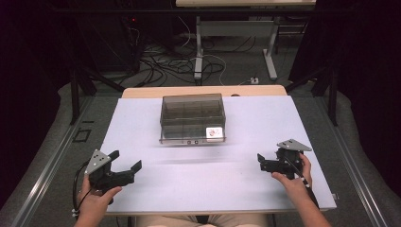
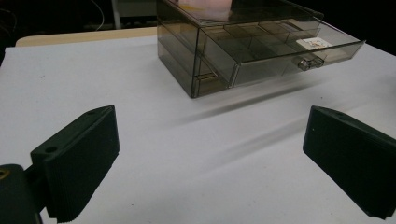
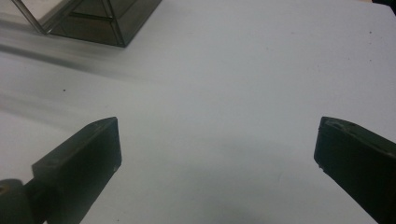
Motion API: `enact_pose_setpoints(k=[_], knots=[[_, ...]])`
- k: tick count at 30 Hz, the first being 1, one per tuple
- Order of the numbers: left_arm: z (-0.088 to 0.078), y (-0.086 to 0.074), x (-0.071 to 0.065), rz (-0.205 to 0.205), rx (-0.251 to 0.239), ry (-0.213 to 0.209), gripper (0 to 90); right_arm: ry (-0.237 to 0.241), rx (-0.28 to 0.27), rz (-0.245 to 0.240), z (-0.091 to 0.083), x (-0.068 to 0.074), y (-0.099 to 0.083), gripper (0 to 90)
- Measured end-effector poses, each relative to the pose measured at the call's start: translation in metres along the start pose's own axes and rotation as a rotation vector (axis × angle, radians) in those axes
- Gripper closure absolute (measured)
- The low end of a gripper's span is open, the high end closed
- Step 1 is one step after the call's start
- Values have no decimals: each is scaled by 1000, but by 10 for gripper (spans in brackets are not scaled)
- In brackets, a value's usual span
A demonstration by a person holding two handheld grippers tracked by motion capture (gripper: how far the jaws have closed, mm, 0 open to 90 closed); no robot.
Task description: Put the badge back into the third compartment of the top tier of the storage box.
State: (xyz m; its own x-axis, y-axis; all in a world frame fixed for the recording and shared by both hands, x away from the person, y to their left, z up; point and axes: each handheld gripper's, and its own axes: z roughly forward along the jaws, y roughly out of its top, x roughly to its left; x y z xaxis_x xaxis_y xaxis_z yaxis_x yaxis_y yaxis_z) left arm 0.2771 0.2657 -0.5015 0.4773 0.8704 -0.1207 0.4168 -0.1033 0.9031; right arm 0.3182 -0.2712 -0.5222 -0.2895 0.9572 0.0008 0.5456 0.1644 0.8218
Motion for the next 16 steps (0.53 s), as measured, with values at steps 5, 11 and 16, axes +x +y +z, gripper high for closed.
enact_pose_setpoints(k=[5,11,16], knots=[[0,0,1,3,2,1,39,1,9,45,3,-6,-5,12],[0,0,0,-15,-13,-2,40,-3,16,110,5,-11,-6,28],[0,0,0,-13,-14,-2,40,-12,32,97,8,-12,-8,28]])
